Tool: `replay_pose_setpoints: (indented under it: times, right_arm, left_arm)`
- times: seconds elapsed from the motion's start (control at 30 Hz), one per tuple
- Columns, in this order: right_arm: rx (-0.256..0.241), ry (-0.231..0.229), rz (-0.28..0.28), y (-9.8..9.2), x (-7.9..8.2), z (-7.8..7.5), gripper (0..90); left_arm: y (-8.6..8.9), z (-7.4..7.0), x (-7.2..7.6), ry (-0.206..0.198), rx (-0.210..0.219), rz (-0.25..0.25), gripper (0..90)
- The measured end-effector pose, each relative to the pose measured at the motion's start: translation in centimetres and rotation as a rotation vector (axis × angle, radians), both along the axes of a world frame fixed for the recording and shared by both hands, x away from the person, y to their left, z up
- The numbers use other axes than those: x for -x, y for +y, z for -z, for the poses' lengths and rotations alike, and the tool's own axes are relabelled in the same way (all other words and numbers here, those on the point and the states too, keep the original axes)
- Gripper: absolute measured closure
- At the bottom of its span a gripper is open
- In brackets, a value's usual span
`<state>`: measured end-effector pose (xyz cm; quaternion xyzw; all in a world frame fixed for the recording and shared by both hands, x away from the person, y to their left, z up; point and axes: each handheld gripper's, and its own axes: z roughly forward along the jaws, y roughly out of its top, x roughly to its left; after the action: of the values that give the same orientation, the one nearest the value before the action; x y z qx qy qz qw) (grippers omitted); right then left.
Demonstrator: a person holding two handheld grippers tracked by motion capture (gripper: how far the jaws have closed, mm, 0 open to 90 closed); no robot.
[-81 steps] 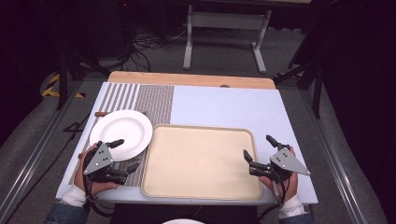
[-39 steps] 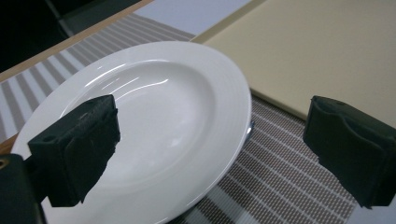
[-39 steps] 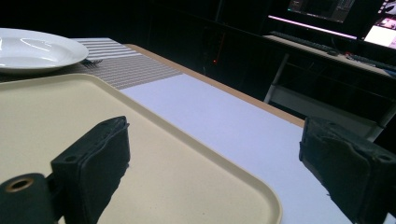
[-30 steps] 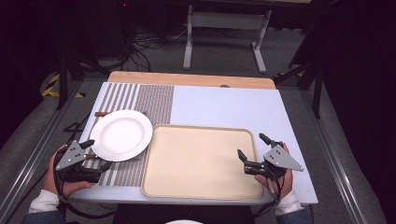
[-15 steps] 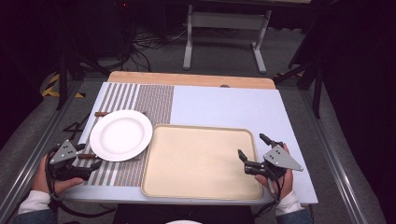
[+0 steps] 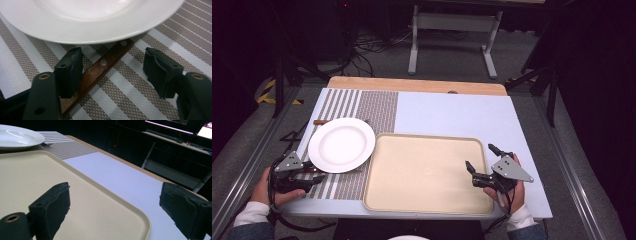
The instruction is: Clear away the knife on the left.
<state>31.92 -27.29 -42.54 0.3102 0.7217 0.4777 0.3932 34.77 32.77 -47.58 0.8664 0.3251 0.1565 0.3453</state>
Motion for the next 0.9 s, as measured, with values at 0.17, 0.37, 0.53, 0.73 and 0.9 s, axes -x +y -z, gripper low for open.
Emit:
replay_pose_setpoints:
  times: [0.17,0.37,0.53,0.73,0.9]
  right_arm:
    - [0.019,0.004,0.001,0.1,0.0,0.0,10.6]
    - [0.025,0.009,-0.003,0.1,0.0,0.1,10.8]
    - [0.026,0.012,-0.004,0.2,-0.1,0.1,10.8]
    - [0.03,0.017,-0.008,0.3,-0.1,0.2,10.9]
    - [0.037,0.023,-0.016,0.4,-0.1,0.2,11.0]
  left_arm:
    - [-0.2,-0.5,1.0,0.03,-0.035,0.082,43.8]
    - [-0.7,-0.6,1.2,0.039,-0.049,0.13,46.9]
    - [-1.9,-0.8,1.1,0.041,-0.06,0.188,49.7]
    - [-3.2,-0.8,1.1,0.049,-0.059,0.264,66.6]
    - [-3.2,-0.8,1.1,0.052,-0.05,0.283,75.3]
